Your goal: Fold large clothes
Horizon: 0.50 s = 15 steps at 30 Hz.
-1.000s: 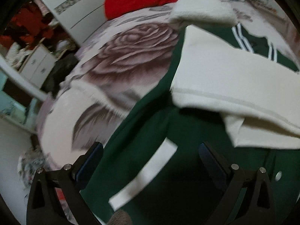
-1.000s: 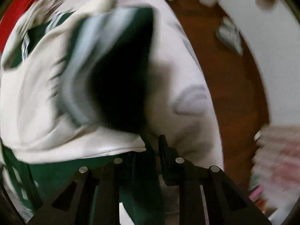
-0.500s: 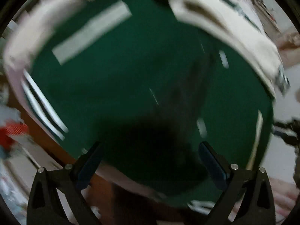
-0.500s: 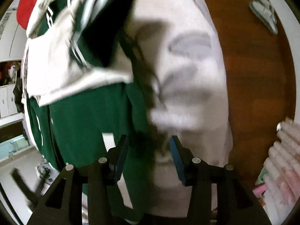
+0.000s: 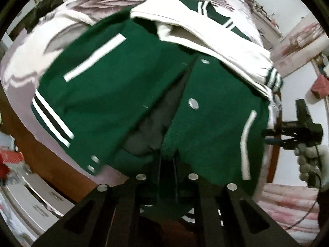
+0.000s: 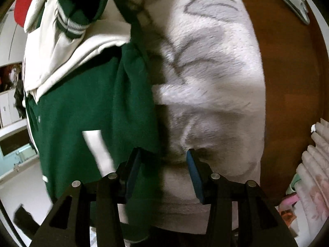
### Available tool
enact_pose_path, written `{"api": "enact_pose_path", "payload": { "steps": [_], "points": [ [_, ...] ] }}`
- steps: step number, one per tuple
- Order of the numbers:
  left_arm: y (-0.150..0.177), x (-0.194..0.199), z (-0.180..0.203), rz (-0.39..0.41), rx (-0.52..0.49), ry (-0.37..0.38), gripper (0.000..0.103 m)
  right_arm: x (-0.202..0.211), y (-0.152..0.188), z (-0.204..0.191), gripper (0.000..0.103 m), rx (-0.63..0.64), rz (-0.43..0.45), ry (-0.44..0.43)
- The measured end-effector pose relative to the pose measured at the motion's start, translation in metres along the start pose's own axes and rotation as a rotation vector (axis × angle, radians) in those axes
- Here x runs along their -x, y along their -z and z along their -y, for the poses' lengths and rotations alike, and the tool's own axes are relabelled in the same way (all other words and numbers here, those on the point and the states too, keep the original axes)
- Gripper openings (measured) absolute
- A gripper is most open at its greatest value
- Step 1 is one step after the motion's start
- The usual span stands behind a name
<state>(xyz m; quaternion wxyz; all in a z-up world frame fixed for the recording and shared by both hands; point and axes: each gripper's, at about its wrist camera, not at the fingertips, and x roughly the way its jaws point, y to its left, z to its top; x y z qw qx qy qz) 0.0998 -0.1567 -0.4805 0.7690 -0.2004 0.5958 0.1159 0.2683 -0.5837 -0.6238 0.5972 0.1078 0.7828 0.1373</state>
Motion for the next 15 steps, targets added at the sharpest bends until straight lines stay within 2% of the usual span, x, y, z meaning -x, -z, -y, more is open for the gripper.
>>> {"api": "enact_pose_path", "payload": {
  "steps": [3,6,10,11,14,15],
  "points": [
    [0.005,-0.045,-0.025,-0.053,-0.009,-0.055,0.009,-0.002,0.007,-0.004,0.048,0.010,-0.015,-0.054],
    [0.013,-0.089,-0.045,-0.117,0.008,-0.029,0.012,0.005,0.012,-0.008,0.048,0.013,0.002,-0.080],
    [0.014,-0.089,-0.041,-0.114,-0.018,-0.050,0.012,0.032,-0.003,-0.009,0.049,0.030,0.137,-0.113],
    [0.017,-0.089,-0.042,-0.110,-0.010,-0.050,0.012,0.028,-0.012,-0.022,0.050,0.034,0.161,-0.114],
    [0.018,-0.091,-0.044,-0.112,0.011,-0.051,0.014,0.014,-0.040,-0.032,0.049,0.083,0.166,-0.096],
    [0.018,-0.093,-0.045,-0.117,0.016,-0.047,0.014,0.007,-0.049,-0.036,0.034,0.116,0.178,-0.041]
  ]
}}
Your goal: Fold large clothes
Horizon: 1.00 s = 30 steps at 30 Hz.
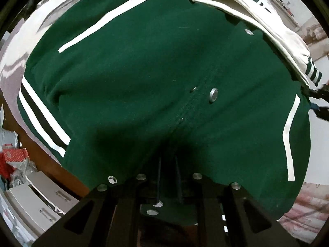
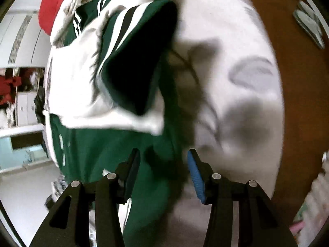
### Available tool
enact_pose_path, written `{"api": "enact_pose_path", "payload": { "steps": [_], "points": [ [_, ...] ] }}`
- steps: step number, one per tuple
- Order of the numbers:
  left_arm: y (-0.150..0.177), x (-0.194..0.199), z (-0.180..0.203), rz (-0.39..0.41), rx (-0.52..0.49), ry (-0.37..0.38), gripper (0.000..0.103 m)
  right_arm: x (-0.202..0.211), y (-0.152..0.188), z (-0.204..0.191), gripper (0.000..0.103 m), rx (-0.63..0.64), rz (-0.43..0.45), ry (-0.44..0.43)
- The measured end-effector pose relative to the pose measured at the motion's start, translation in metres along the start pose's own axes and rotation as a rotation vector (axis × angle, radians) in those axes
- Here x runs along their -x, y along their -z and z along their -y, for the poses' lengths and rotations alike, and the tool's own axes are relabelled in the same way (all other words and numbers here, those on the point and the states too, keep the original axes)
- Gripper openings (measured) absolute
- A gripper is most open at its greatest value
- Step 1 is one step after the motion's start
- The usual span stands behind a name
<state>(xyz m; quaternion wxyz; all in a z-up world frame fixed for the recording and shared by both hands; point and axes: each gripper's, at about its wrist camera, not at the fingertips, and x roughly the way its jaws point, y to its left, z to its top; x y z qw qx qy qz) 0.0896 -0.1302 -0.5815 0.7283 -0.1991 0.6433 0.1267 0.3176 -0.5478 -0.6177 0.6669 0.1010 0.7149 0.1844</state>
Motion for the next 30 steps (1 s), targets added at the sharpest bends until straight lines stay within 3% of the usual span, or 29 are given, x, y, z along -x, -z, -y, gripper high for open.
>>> {"api": "enact_pose_path", "payload": {
  "steps": [1,4,6,9,11,13,16,19,20,23,27,30],
  "points": [
    [0.000,-0.002,-0.002,-0.004,0.007,0.017,0.015,-0.004,-0.007,0.003,0.024,0.026,0.038,0.093],
    [-0.004,-0.005,-0.004,-0.023,0.018,0.047,0.018,-0.018,-0.018,0.031,0.024,-0.089,0.022,0.049],
    [-0.006,-0.004,-0.008,-0.038,0.037,0.047,0.018,-0.009,-0.011,0.023,0.026,-0.059,0.016,0.071],
    [-0.001,0.007,-0.007,-0.037,0.046,0.003,0.030,0.015,0.019,0.008,0.035,-0.032,-0.033,0.107],
    [0.004,0.018,0.004,-0.013,0.025,-0.038,0.060,0.021,0.049,-0.001,0.036,-0.005,-0.090,0.007],
    [0.014,0.029,0.015,0.017,0.014,-0.079,0.084,0.007,0.089,-0.014,0.036,0.071,-0.181,-0.007],
    [0.025,0.036,0.032,0.040,-0.006,-0.124,0.086,-0.043,0.139,-0.022,0.035,0.179,-0.312,0.071],
    [0.038,0.041,0.056,0.048,-0.064,-0.242,0.086,-0.056,0.151,-0.021,0.036,0.198,-0.323,0.096],
    [0.039,0.046,0.061,0.054,-0.087,-0.278,0.086,-0.051,0.149,-0.020,0.037,0.179,-0.333,0.079],
    [0.055,0.055,0.101,0.098,-0.181,-0.403,0.086,-0.014,0.138,-0.003,0.059,0.125,-0.292,0.107],
    [0.087,0.058,0.179,0.186,-0.403,-0.602,0.086,0.035,0.124,0.030,0.061,0.112,-0.192,0.261],
    [0.116,0.050,0.222,0.266,-0.578,-0.657,0.086,0.060,0.114,0.061,0.064,0.012,-0.157,0.303]
  ]
}}
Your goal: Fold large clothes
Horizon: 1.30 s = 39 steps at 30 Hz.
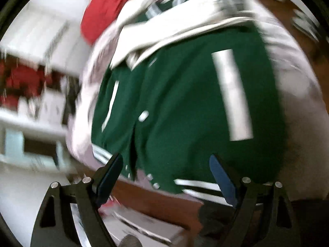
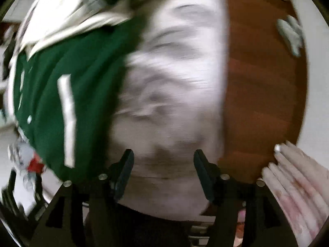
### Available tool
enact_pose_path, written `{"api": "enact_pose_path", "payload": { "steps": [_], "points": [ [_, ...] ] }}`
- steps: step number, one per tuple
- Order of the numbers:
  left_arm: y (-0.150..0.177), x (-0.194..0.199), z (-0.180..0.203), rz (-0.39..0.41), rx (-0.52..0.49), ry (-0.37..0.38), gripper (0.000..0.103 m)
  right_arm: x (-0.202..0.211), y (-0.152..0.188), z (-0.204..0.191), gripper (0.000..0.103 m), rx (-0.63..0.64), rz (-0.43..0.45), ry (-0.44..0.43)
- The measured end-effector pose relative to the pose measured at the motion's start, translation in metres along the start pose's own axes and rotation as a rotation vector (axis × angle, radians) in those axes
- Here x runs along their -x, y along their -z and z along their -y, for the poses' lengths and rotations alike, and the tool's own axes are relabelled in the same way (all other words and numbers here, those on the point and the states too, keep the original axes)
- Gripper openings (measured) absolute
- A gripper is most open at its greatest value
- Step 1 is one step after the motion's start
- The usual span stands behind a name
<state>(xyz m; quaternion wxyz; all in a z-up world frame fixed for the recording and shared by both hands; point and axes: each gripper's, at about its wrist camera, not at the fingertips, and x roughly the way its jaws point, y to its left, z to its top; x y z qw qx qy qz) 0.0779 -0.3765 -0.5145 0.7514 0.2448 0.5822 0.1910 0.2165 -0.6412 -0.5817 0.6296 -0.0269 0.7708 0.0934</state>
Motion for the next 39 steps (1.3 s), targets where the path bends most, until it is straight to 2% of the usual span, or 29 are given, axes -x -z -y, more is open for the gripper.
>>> {"api": "enact_pose_path", "payload": {
  "steps": [2,4,6,7,8,10,13,14,15,16,17,21,26,28,29,30,33,37,39],
  "points": [
    [0.002,0.007,0.028,0.019,-0.066,0.014,0.086,0.008,-0.003,0.023,0.064,-0.053,0.009,0.007],
    [0.006,0.002,0.055,0.000,-0.112,0.058,0.086,0.017,-0.012,0.046,0.064,-0.094,0.030,0.017],
    [0.014,-0.010,0.071,-0.022,-0.131,0.095,0.086,0.025,-0.033,0.050,0.064,-0.108,0.045,0.016],
    [0.019,-0.016,0.082,-0.031,-0.153,0.081,0.086,0.027,-0.038,0.052,0.065,-0.110,0.054,0.001],
    [0.020,-0.015,0.096,-0.047,-0.169,0.069,0.086,0.027,-0.042,0.047,0.065,-0.112,0.065,-0.029],
    [0.020,-0.025,0.102,-0.088,-0.173,0.057,0.086,0.032,-0.049,0.069,0.065,-0.094,0.089,-0.139],
    [0.017,-0.047,0.079,-0.108,-0.109,0.085,0.086,0.027,-0.071,0.056,0.074,-0.059,0.114,-0.353],
    [0.016,-0.050,0.069,-0.111,-0.078,0.115,0.083,0.024,-0.083,0.050,0.076,-0.046,0.118,-0.427],
    [0.015,-0.047,0.060,-0.103,-0.053,0.139,0.073,0.022,-0.090,0.042,0.077,-0.041,0.123,-0.473],
    [0.017,-0.044,0.052,-0.090,-0.039,0.154,0.045,0.018,-0.104,0.035,0.078,-0.038,0.130,-0.531],
    [0.014,-0.042,0.048,-0.085,-0.034,0.156,0.032,0.015,-0.121,0.025,0.083,-0.032,0.138,-0.618],
    [0.007,-0.036,0.026,-0.056,0.016,0.189,0.023,0.000,-0.171,-0.012,0.085,-0.024,0.163,-0.806],
    [0.001,-0.028,0.002,-0.027,0.065,0.213,0.019,-0.052,-0.216,-0.037,0.086,-0.116,0.046,-0.860],
    [0.000,-0.025,-0.006,-0.019,0.081,0.225,0.018,-0.055,-0.218,-0.043,0.082,-0.157,0.055,-0.887],
    [0.000,-0.024,-0.011,-0.014,0.087,0.229,0.018,-0.049,-0.216,-0.049,0.064,-0.165,0.064,-0.885],
    [-0.001,-0.022,-0.018,-0.012,0.099,0.241,0.018,-0.044,-0.215,-0.055,0.040,-0.165,0.061,-0.883],
    [-0.004,-0.015,-0.046,0.003,0.147,0.278,0.018,-0.020,-0.211,-0.079,0.032,-0.161,0.090,-0.790],
    [-0.007,-0.009,-0.103,0.024,0.229,0.347,0.018,0.055,-0.210,-0.121,0.024,-0.127,0.153,-0.746],
    [-0.007,-0.010,-0.146,0.026,0.306,0.418,0.017,0.103,-0.212,-0.157,0.023,-0.094,0.186,-0.714]
  ]
}}
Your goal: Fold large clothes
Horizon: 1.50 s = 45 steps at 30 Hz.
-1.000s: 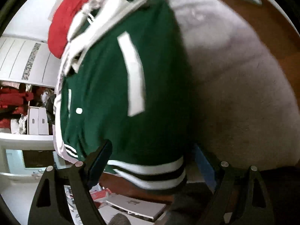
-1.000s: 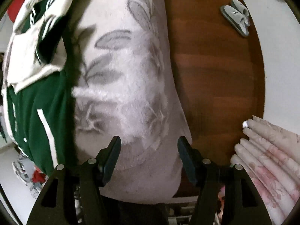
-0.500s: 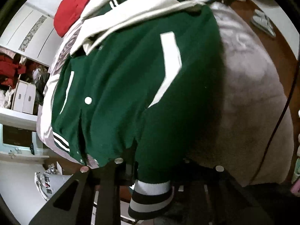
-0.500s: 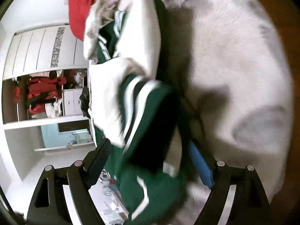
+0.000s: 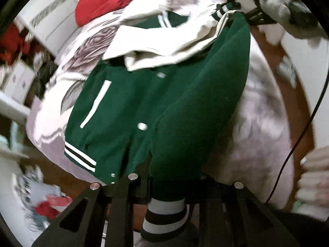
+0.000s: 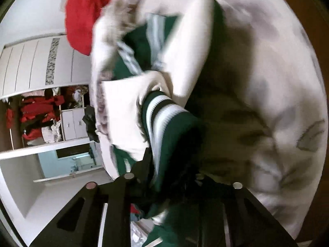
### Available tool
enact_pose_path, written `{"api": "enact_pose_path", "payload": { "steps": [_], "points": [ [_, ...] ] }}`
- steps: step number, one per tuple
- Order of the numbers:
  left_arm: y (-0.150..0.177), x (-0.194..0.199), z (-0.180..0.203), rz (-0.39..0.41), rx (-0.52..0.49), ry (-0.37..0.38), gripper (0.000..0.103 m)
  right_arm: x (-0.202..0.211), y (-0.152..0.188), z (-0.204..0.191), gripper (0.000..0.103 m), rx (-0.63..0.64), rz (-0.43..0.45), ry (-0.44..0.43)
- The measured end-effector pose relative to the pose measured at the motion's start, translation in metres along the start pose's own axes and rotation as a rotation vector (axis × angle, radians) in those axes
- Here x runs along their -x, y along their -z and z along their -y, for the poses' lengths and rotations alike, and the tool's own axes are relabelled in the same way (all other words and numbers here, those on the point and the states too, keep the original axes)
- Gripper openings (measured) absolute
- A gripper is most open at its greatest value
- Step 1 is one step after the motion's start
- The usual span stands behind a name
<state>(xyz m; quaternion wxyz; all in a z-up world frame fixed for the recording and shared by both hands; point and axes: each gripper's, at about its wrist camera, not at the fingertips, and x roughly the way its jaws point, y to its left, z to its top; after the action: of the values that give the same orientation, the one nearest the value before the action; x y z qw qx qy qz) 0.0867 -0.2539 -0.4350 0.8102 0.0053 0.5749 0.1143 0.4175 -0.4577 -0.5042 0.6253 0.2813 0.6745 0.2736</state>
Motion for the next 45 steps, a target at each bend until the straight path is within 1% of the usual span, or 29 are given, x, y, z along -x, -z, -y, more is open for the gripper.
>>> {"api": "enact_pose_path", "payload": {
  "steps": [3,6,10,11,14,16,17,19,20,21,22,23,25,26,27,28,29,31,32,34,35,36,37,38,39,40,41,42,45],
  "points": [
    [-0.019,0.014,-0.069,-0.015,0.143,0.121,0.017,-0.010,-0.008,-0.095,0.023,0.056,-0.002,0.077],
    [-0.033,0.012,-0.144,-0.043,0.286,0.225,0.017,-0.044,-0.014,-0.171,0.022,0.107,-0.023,0.142],
    [-0.034,-0.032,-0.236,-0.099,0.445,0.338,0.017,-0.149,-0.030,-0.266,0.021,0.171,-0.052,0.268],
    [-0.033,-0.044,-0.253,-0.107,0.471,0.347,0.017,-0.170,-0.033,-0.280,0.020,0.183,-0.061,0.298],
    [-0.023,-0.099,-0.310,-0.160,0.557,0.381,0.017,-0.274,-0.043,-0.311,0.013,0.218,-0.092,0.427],
    [-0.013,-0.139,-0.337,-0.202,0.603,0.396,0.017,-0.322,-0.049,-0.311,0.009,0.263,-0.102,0.504],
    [-0.008,-0.160,-0.348,-0.227,0.618,0.401,0.017,-0.342,-0.051,-0.310,0.008,0.251,-0.097,0.529],
    [0.003,-0.193,-0.367,-0.270,0.653,0.444,0.018,-0.370,-0.051,-0.301,0.009,0.206,-0.158,0.508],
    [0.008,-0.202,-0.375,-0.275,0.683,0.486,0.020,-0.376,-0.048,-0.299,0.009,0.185,-0.179,0.504],
    [0.013,-0.205,-0.382,-0.280,0.709,0.532,0.023,-0.373,-0.041,-0.293,0.013,0.182,-0.197,0.491],
    [0.016,-0.203,-0.387,-0.277,0.723,0.557,0.024,-0.368,-0.033,-0.287,0.013,0.185,-0.234,0.461],
    [0.019,-0.199,-0.391,-0.273,0.736,0.588,0.030,-0.359,-0.023,-0.286,0.013,0.198,-0.276,0.404],
    [0.028,-0.187,-0.399,-0.281,0.761,0.632,0.036,-0.336,-0.005,-0.280,0.015,0.230,-0.281,0.328],
    [0.033,-0.181,-0.405,-0.284,0.779,0.645,0.036,-0.316,0.008,-0.275,0.030,0.239,-0.284,0.294],
    [0.036,-0.177,-0.408,-0.279,0.790,0.664,0.037,-0.294,0.022,-0.266,0.053,0.244,-0.281,0.264],
    [0.039,-0.173,-0.411,-0.276,0.807,0.686,0.046,-0.277,0.034,-0.257,0.060,0.244,-0.274,0.249],
    [0.038,-0.171,-0.412,-0.272,0.818,0.698,0.058,-0.256,0.047,-0.243,0.064,0.234,-0.259,0.245],
    [0.031,-0.171,-0.414,-0.252,0.828,0.741,0.066,-0.225,0.081,-0.204,0.064,0.183,-0.239,0.290],
    [0.026,-0.176,-0.408,-0.264,0.807,0.739,0.067,-0.215,0.102,-0.178,0.064,0.135,-0.240,0.324],
    [0.011,-0.190,-0.388,-0.291,0.700,0.666,0.067,-0.208,0.145,-0.127,0.064,0.009,-0.275,0.349],
    [0.007,-0.194,-0.383,-0.296,0.668,0.631,0.066,-0.213,0.175,-0.092,0.064,-0.084,-0.324,0.328],
    [0.001,-0.196,-0.374,-0.286,0.624,0.575,0.064,-0.221,0.191,-0.075,0.064,-0.133,-0.347,0.304],
    [-0.002,-0.193,-0.369,-0.252,0.594,0.531,0.053,-0.230,0.211,-0.055,0.064,-0.180,-0.370,0.269],
    [-0.004,-0.189,-0.367,-0.229,0.581,0.499,0.020,-0.243,0.233,-0.034,0.064,-0.225,-0.399,0.227],
    [-0.003,-0.187,-0.367,-0.218,0.576,0.474,0.018,-0.254,0.245,-0.022,0.064,-0.257,-0.406,0.185],
    [-0.002,-0.184,-0.368,-0.204,0.577,0.472,0.012,-0.261,0.257,-0.012,0.064,-0.287,-0.387,0.114],
    [0.000,-0.180,-0.370,-0.191,0.602,0.474,0.010,-0.265,0.265,-0.007,0.062,-0.290,-0.343,0.081],
    [0.003,-0.175,-0.374,-0.183,0.627,0.476,0.009,-0.263,0.271,-0.005,0.044,-0.285,-0.295,0.067],
    [0.007,-0.155,-0.377,-0.168,0.620,0.457,0.008,-0.250,0.289,-0.011,0.025,-0.275,-0.235,0.045]
  ]
}}
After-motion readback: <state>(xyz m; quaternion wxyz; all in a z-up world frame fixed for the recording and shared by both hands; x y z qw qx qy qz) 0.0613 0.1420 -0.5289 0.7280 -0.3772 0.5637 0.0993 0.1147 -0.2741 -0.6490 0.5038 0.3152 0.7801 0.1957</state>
